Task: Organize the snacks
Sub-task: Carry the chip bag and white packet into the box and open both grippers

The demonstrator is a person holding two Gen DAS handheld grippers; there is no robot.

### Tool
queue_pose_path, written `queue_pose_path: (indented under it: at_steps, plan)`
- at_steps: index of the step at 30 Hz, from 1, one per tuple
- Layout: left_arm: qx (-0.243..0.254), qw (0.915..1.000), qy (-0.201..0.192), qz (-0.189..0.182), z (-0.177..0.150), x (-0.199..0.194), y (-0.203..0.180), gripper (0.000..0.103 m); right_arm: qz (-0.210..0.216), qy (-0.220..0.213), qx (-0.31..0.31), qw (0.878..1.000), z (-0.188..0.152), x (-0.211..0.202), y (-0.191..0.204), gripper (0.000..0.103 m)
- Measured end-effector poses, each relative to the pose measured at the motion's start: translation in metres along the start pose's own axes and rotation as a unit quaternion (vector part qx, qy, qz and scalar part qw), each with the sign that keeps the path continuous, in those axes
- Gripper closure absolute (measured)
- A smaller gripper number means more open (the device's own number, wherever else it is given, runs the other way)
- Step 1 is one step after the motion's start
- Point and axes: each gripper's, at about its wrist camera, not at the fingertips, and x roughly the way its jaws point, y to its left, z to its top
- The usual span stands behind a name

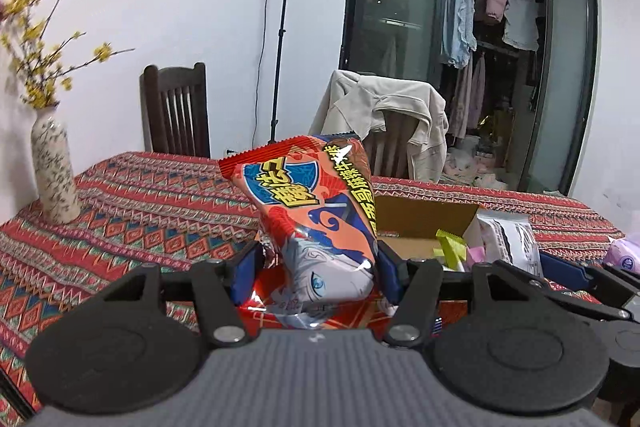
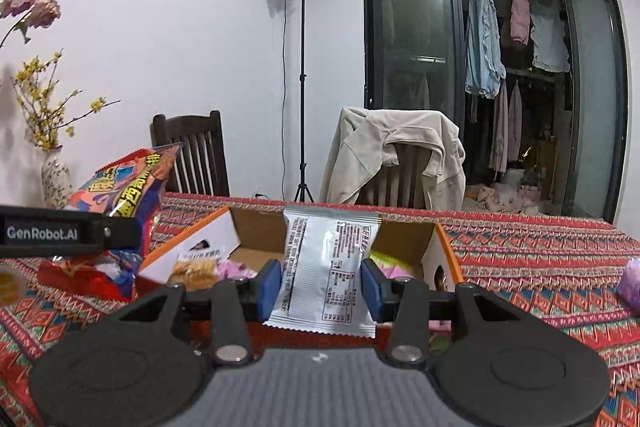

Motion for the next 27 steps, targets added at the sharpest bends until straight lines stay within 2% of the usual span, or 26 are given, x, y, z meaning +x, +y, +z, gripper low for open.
queue_pose_path:
  at_steps: [15,22,25,27]
  plan:
    - [-0.003,0.9998,-0.003,0.018,0.031,0.062,-0.029,0.042,-0.017,-0.01,0.024,1.0,0.032,0.055,-0.021,0.06]
    - [-0.006,0.9997,-0.007,0.021,0.02,0.101,-0.037,0.042,-0.021,-0.009,0.031,0.999,0.017,0.082,-0.03,0.06]
    - [0.013,0.9995,0.005,0.03,0.011,0.116,-0.041,0.042,-0.018,0.01,0.044,0.999,0.011,0.093,-0.037,0.06]
    - [0.015,0.9995,0.012,0.023,0.008,0.121,-0.041,0.042,-0.017,0.014,0.05,0.999,0.01,0.095,-0.041,0.06]
